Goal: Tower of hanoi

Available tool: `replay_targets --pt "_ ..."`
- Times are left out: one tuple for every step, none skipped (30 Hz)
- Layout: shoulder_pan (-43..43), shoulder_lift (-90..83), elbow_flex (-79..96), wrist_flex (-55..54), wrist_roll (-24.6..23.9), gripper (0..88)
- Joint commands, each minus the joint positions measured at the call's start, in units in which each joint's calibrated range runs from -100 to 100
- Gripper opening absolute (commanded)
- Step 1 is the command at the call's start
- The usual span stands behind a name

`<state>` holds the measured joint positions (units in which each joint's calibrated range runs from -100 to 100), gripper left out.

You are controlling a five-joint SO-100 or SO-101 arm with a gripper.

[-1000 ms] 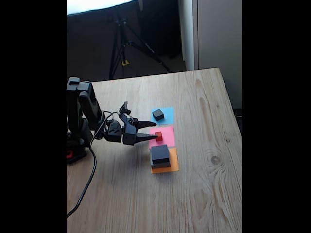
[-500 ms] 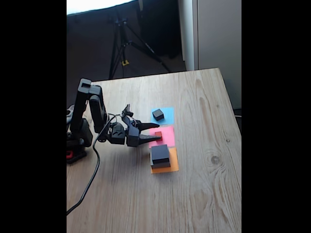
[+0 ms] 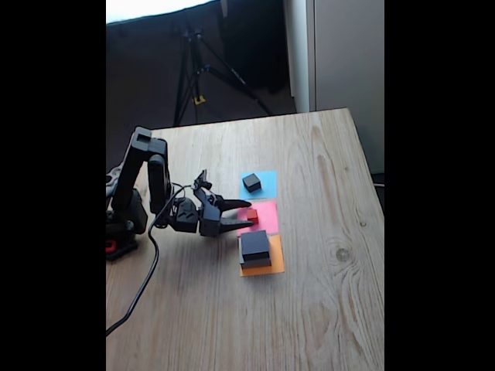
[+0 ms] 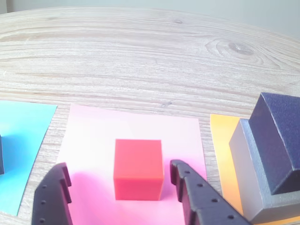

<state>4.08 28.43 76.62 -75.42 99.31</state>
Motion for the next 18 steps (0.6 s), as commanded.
replay_targets --pt "0.14 -0.04 -0.98 -0.78 0.69 21.5" --pt "0.14 -0.04 -1.07 -0.78 0.69 21.1" --pt "0.06 -0.04 -1.35 -0.38 0.69 20.5" --pt "-0.02 -0.04 -1.62 0.27 0.69 20.0" --pt "-0.02 -0.04 -1.89 0.59 0.69 19.6" --pt "-0.02 -0.12 -2.16 1.0 0.69 19.6" --pt "-0.02 -0.04 -2.35 1.4 0.69 19.0" --pt "0.06 -0.04 -2.44 1.56 0.69 18.5" --pt "0.06 -0.04 -2.53 1.64 0.69 18.1" --pt "-0.02 -0.04 -2.53 1.73 0.69 17.3" --pt "-0.02 -0.04 -2.53 1.73 0.69 16.8" --pt "-0.02 -0.12 -2.53 1.97 0.69 15.8" --pt "-0.02 -0.12 -2.53 2.05 0.69 14.5" --pt "-0.02 -0.27 -2.53 2.05 0.69 13.6" --pt "-0.11 -0.35 -2.53 2.05 0.69 13.2" --pt "-0.19 -0.42 -2.53 2.05 0.69 12.7" --pt "-0.19 -0.5 -2.53 2.05 0.69 12.5" --pt "-0.19 -0.57 -2.53 2.05 0.69 12.3"
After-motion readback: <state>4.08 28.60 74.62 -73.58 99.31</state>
